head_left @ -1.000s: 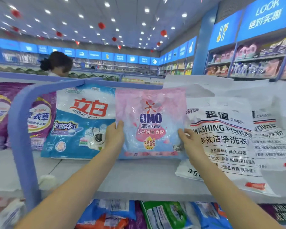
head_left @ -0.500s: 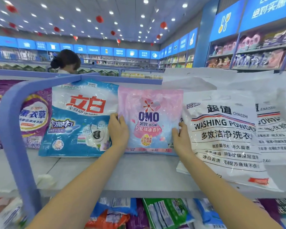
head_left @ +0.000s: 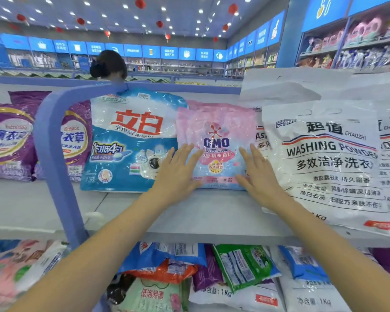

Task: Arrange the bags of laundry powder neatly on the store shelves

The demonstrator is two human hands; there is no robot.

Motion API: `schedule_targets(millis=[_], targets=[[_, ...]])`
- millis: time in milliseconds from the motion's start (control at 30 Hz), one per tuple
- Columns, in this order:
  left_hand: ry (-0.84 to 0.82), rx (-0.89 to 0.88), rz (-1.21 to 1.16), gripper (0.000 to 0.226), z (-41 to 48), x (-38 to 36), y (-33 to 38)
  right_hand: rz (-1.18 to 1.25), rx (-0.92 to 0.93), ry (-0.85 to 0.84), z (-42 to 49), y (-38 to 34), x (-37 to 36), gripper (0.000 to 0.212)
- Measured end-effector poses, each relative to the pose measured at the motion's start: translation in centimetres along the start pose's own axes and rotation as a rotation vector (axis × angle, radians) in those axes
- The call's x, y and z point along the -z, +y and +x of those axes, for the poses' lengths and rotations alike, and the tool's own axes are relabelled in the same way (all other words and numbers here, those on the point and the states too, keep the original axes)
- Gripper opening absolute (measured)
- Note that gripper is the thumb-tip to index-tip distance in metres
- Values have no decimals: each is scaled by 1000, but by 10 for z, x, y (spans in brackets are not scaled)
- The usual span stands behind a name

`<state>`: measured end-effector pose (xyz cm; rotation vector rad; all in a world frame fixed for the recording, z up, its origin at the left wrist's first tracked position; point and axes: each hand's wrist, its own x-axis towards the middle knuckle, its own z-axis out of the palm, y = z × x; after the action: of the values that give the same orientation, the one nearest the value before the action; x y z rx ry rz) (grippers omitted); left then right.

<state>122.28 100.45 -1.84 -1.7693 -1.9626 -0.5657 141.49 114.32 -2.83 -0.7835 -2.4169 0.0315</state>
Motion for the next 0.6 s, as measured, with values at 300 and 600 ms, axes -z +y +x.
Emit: schedule_targets(millis=[300,600], targets=[[-14,3,301,68,-4,-26,-5,-367,-155,-91,-4,-17,-1,62],[445,68,-320,30,-120,23,9,59,152,499,-106,-81,17,23]])
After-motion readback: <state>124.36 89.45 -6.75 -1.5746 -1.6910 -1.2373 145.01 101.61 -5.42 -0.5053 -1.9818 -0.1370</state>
